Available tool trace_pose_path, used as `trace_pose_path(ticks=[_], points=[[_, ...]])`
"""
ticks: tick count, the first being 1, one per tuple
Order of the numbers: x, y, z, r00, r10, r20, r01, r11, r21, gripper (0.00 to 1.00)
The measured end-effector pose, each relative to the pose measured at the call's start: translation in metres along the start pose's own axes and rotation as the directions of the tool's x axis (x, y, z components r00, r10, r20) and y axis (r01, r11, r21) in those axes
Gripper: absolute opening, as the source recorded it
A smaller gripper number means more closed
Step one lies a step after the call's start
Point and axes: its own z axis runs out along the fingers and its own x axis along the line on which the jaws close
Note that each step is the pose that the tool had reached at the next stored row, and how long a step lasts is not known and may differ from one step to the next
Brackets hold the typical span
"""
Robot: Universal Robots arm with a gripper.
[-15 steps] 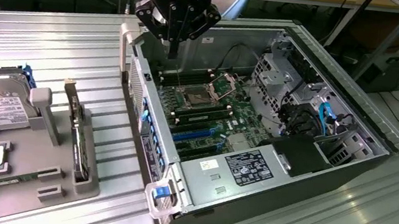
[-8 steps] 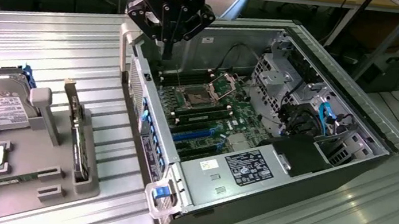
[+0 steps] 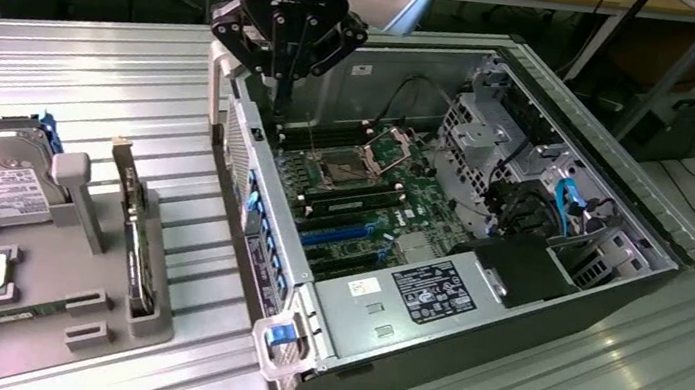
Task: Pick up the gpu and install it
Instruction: 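Reach for the gpu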
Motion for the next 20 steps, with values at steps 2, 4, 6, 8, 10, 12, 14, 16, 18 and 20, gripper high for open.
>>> trace_pose_path(ticks=[2, 4, 6, 8, 10, 12, 14, 16, 18, 20], points=[[0.002, -0.003, 0.0, 1.0, 0.0, -0.0001, 0.0, 1.0, -0.0002, 0.11], [0.004, -0.006, -0.0002, 1.0, -0.001, -0.0001, 0.001, 1.0, -0.0006, 0.11], [0.007, -0.0092, -0.0004, 1.0, -0.002, -0.0001, 0.002, 1.0, -0.0009, 0.11], [0.011, -0.0117, -0.0006, 1.0, -0.002, -0.0002, 0.002, 1.0, -0.001, 0.11], [0.015, -0.0137, -0.0008, 1.0, -0.004, -0.0003, 0.004, 1.0, -0.0011, 0.11], [0.017, -0.0147, -0.0009, 0.9999, -0.012, -0.0007, 0.012, 0.9999, -0.0013, 0.11], [0.018, -0.0157, -0.0009, 0.9996, -0.027, -0.0013, 0.027, 0.9996, -0.0018, 0.11], [0.019, -0.0163, -0.001, 0.9991, -0.043, -0.0021, 0.043, 0.9991, -0.0021, 0.11], [0.024, -0.0181, -0.0012, 0.998, -0.064, -0.003, 0.064, 0.998, -0.0027, 0.11], [0.028, -0.0195, -0.0013, 0.9977, -0.067, -0.003, 0.067, 0.9978, -0.0028, 0.11]])
